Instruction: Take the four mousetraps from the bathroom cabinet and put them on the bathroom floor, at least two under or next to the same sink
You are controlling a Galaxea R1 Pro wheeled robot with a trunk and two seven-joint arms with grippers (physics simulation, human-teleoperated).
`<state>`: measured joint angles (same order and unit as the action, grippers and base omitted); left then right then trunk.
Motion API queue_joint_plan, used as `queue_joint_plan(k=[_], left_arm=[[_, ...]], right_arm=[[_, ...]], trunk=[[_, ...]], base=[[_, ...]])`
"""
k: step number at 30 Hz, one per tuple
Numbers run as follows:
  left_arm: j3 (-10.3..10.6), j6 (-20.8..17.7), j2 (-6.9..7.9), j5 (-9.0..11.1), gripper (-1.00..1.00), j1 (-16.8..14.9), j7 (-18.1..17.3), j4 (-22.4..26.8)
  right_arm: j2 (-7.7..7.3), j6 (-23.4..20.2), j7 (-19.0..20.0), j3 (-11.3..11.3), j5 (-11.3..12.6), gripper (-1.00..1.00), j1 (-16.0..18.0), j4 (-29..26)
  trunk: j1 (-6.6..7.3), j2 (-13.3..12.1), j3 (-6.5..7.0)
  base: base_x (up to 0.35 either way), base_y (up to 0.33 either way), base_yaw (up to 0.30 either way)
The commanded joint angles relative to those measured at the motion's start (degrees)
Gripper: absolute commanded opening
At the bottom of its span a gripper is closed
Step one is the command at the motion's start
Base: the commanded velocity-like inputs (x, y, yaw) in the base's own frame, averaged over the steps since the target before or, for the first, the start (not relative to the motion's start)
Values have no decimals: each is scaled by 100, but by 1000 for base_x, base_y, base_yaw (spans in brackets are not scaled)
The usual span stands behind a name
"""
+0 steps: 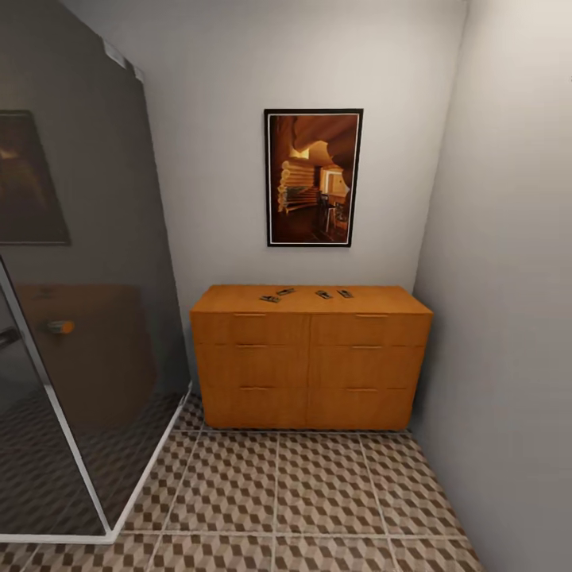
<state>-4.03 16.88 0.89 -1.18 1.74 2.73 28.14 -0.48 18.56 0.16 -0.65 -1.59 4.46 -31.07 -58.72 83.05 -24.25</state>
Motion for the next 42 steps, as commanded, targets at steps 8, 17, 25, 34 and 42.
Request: queue_joint_plan(k=[8,17,25,34,42], left_arm=[[-1,9,-1,-13,100,3,17,7],[-1,8,-1,-13,100,2,17,7],[-1,8,-1,-13,100,2,17,7],[-1,8,-1,-13,100,5,16,7],[-1,8,-1,-13,100,3,17,7]], right_arm=[[4,18,0,-6,-16,100,2,4],[4,16,-20,-12,-16,100,3,4],[4,18,-24,-11,-16,100,3,4],[4,17,-25,-9,-16,100,3,4],[7,22,-32,-6,-16,100,3,4]], trunk=[[0,3,-5],[0,3,-33],[0,3,-100],[0,3,-169],[0,3,-185]], base=[[4,-3,-27],[0,0,-1],[0,0,0],[0,0,0],[26,-3,0]])
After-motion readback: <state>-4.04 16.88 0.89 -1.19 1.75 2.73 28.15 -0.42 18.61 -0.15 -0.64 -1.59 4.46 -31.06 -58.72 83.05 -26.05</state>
